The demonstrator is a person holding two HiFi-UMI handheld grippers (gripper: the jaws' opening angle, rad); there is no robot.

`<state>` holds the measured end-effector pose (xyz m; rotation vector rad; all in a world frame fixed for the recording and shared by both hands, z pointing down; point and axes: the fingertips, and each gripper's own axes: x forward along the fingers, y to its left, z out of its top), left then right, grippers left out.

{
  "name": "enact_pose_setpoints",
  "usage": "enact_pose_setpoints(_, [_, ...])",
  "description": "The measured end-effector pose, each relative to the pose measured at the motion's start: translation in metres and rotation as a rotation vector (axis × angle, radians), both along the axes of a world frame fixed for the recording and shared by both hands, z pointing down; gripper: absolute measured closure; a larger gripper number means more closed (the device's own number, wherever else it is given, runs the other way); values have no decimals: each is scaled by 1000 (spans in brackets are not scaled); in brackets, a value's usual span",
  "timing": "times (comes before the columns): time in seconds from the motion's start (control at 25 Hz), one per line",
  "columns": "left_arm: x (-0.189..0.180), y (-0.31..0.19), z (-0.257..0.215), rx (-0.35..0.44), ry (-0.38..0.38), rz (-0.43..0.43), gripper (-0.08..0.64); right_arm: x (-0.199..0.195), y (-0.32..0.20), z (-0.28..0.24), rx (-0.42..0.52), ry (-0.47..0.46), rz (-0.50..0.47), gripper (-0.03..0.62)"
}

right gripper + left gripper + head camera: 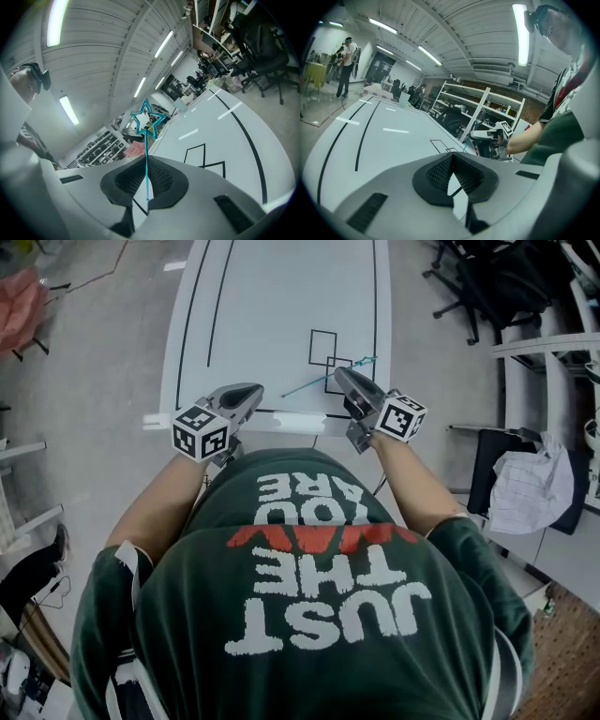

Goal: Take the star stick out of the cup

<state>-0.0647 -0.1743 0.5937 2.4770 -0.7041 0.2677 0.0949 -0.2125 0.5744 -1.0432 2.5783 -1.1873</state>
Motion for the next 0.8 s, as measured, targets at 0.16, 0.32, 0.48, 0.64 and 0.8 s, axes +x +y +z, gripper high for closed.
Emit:
enact_pose_setpoints(0.16, [1,2,0,3,-4,4,551,1,-1,-1,1,-12,8,549])
enact_pose_setpoints(0.32, [-2,1,0,2,-3,-3,551,1,-1,0,0,-11,7,549])
enact_pose_setpoints(0.48, [-3,1,0,2,-6,-2,551,1,-1,1,-1,-3,5,549])
enact_pose_setpoints(0.64, [-2,2,0,3,-3,-2,551,1,-2,1,0,-1,4,549])
enact_pose_setpoints(0.8, [-3,3,-1,4,-3,-3,551,0,-1,-1,4,0,1,549])
